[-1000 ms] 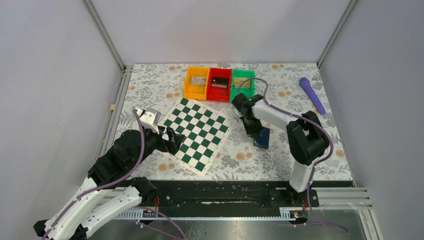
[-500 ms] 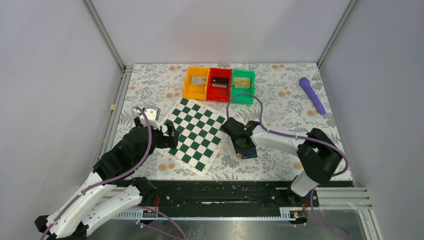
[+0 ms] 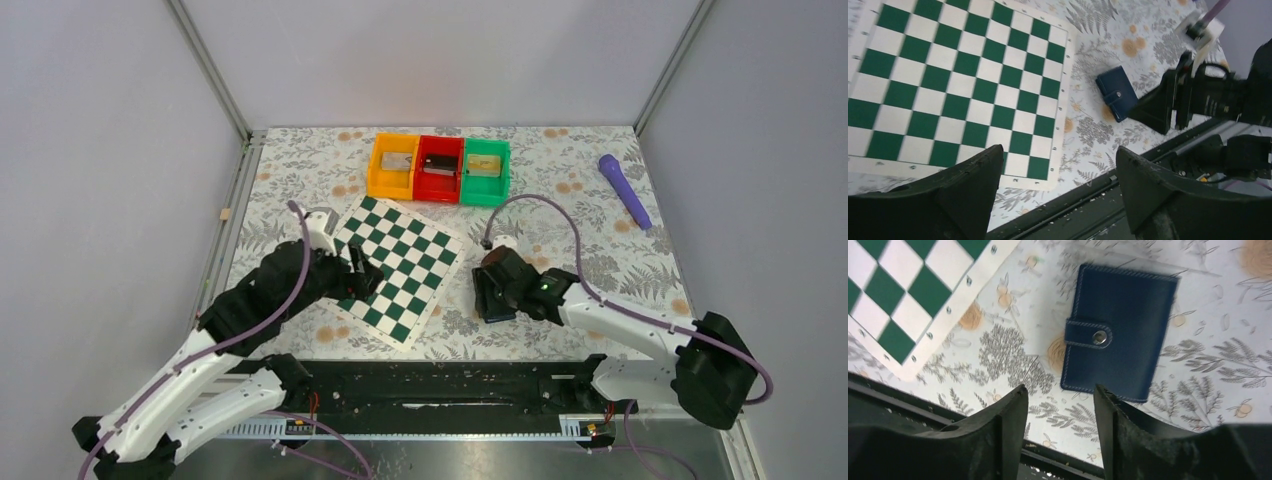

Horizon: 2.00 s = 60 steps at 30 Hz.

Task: Take the credit cards out of the card holder
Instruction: Move the card holder to the center of the board, then open the card holder at the center of the board.

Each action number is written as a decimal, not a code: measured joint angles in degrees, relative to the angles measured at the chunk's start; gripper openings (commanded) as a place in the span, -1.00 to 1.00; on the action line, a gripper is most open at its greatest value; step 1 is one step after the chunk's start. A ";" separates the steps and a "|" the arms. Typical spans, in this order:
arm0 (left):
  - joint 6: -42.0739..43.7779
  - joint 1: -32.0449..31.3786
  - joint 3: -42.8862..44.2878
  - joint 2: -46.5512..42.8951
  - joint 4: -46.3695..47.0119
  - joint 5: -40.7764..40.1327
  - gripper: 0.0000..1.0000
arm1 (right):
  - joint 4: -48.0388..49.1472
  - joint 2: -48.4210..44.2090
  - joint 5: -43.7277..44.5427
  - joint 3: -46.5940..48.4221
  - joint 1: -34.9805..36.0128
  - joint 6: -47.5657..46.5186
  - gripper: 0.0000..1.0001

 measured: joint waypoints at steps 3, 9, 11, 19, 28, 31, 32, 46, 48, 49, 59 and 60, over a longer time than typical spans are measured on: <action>-2.23 -0.04 -0.20 5.40 2.08 3.96 0.51 | 1.79 -1.99 -1.42 -0.81 -5.33 -0.66 0.23; -5.88 -1.99 -2.64 19.76 9.94 11.89 0.38 | 4.48 -1.27 -5.46 -2.32 -16.02 -1.31 0.17; -6.84 -3.34 -3.17 23.80 12.26 13.25 0.29 | 5.73 0.33 -8.55 -2.58 -19.82 -1.44 0.08; -10.14 -8.11 -2.40 39.08 24.15 15.28 0.15 | 8.68 2.16 -17.51 -4.61 -23.63 -2.29 -0.08; -12.13 -10.86 6.49 54.84 30.08 13.22 0.15 | 11.58 4.13 -20.33 -7.41 -29.79 -1.64 -0.05; -12.11 -11.89 8.96 58.47 30.88 12.24 0.16 | 12.76 5.62 -22.01 -8.09 -30.16 -1.51 -0.22; -12.09 -12.28 9.77 59.65 30.99 11.93 0.17 | 13.11 5.73 -22.47 -8.48 -30.23 -1.36 -0.27; -11.10 -15.85 16.41 69.33 29.24 4.87 0.19 | 27.04 3.37 -30.88 -18.49 -30.93 8.24 -0.49; -10.71 -16.37 17.40 69.92 28.83 3.52 0.21 | 27.93 3.17 -31.01 -19.06 -30.93 8.79 -0.49; -10.38 -16.70 17.90 70.23 28.30 2.64 0.21 | 28.24 3.06 -31.01 -19.26 -30.93 8.96 -0.49; -8.98 -19.41 20.81 71.58 21.86 -6.08 0.20 | 28.87 1.99 -30.91 -20.20 -30.91 9.53 -0.51; -8.79 -19.61 20.85 71.58 21.09 -6.69 0.21 | 28.81 1.92 -30.84 -20.20 -30.91 9.53 -0.52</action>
